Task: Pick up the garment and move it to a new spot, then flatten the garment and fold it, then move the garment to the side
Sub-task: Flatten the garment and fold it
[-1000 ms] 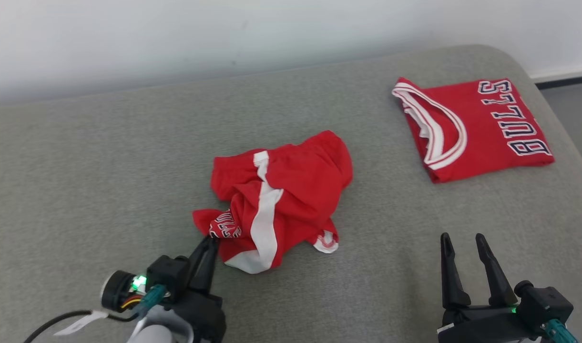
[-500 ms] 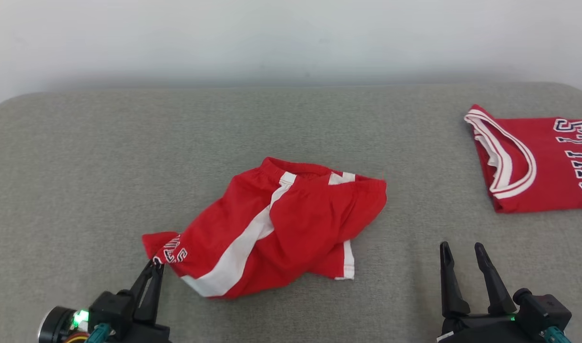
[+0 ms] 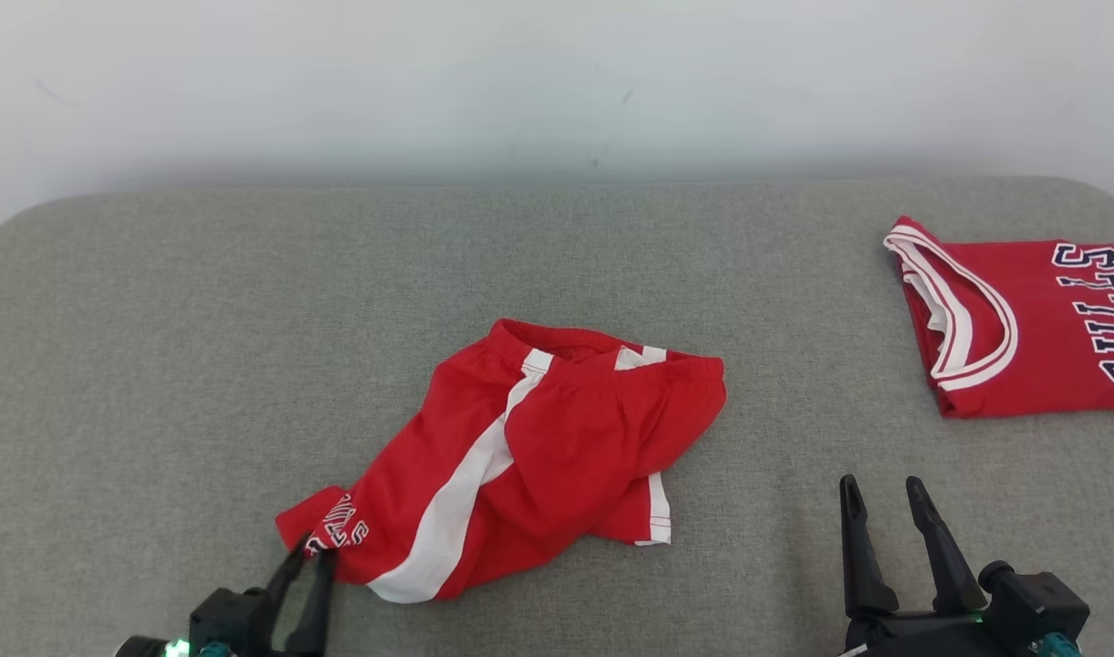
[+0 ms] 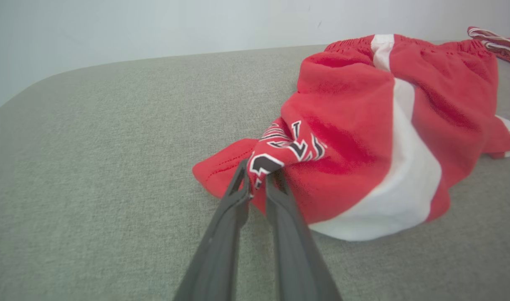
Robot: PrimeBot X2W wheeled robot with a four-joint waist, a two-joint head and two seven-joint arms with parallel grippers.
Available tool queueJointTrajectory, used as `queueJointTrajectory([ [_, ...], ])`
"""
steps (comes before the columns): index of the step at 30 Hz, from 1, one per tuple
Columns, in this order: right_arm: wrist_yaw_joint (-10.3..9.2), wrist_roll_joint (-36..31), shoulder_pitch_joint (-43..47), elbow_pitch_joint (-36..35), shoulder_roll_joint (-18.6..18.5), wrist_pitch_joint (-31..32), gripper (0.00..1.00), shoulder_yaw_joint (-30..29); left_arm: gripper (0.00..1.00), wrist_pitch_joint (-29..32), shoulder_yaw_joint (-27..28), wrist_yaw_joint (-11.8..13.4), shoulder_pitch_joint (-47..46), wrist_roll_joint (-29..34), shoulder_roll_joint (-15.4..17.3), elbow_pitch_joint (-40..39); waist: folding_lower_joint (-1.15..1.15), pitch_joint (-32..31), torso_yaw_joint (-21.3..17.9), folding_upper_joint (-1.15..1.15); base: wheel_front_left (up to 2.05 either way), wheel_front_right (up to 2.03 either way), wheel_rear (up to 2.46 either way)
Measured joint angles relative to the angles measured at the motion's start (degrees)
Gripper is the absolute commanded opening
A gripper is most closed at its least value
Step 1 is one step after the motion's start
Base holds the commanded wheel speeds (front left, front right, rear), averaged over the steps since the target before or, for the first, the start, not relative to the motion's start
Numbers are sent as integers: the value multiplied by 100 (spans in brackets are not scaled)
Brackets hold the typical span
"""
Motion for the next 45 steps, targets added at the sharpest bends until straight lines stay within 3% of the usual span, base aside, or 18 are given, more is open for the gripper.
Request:
queueJointTrajectory([
  [3,0,-13,5,-12,-3,0,100,-59,100,-32,41,18,-2,25,-36,-164,0,-49,41,0,0,0,0],
  [10,0,-15,30,-31,-4,0,100,-65,100,-49,491,98,265,78,-193,-1497,0,-91,251,0,0,0,0],
  [18,0,-40,27,-34,0,1,100,-49,100,-49,876,182,697,438,-308,-2184,0,-91,396,0,0,0,0],
  [25,0,-90,22,-32,-1,0,100,-53,100,-49,1263,123,1041,656,-633,-2512,0,-102,455,0,0,0,0],
  [31,0,-171,-16,21,-4,1,100,159,100,-49,1519,40,1249,682,-829,-2281,0,-174,534,0,0,0,0],
  [38,0,-561,-984,794,-14,1,100,1015,100,-49,1636,-54,1236,709,-971,-2103,0,-241,759,0,0,0,0],
  [45,0,-534,-2478,2647,-288,8,100,1701,100,-49,1464,-93,1190,708,-1020,-1960,0,-265,1070,0,0,0,0],
])
